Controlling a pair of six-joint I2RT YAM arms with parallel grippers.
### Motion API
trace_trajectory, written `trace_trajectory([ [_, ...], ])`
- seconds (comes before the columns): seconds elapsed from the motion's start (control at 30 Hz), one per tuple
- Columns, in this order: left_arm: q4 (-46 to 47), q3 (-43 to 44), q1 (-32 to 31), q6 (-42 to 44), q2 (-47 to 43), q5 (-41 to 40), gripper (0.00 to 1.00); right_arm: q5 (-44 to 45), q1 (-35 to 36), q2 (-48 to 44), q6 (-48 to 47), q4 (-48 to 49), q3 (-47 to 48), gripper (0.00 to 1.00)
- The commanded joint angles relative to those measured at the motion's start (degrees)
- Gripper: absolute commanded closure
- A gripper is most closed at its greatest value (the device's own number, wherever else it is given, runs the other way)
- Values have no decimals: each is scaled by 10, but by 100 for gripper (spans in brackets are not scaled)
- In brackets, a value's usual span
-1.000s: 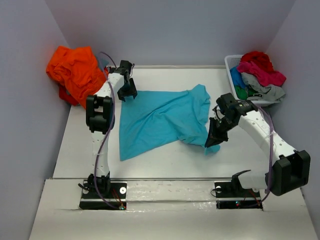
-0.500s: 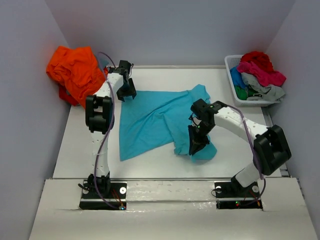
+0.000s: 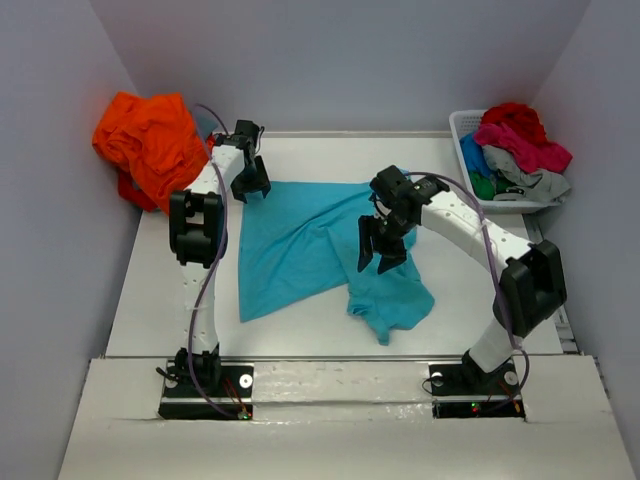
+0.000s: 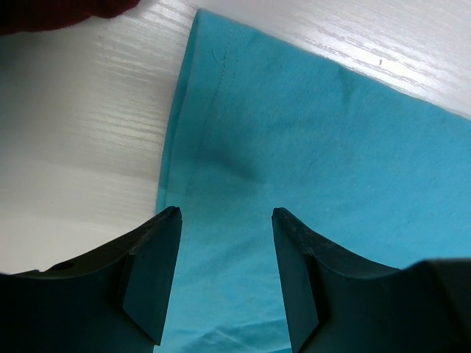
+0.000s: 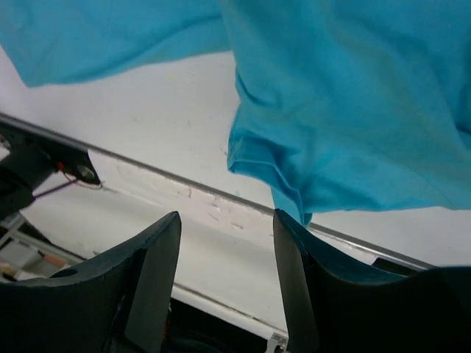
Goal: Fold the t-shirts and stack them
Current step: Flatten out the crumpled T-shirt at the center of the board.
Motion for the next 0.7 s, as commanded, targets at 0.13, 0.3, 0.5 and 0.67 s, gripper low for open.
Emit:
trace_trajectory([
  [0.13, -11, 23, 3, 10, -19, 2, 36, 113, -50, 94, 63, 33, 154, 44],
  [0.3, -9, 16, 3, 11, -25, 5, 36, 135, -112, 180, 67, 21, 281, 46],
  [0.5, -7, 12, 3, 12, -27, 9, 37, 135, -203, 284, 78, 4, 425, 48],
  [0.67, -9, 14, 3, 12, -27, 11, 37, 147, -227, 368, 73, -33, 540, 50],
])
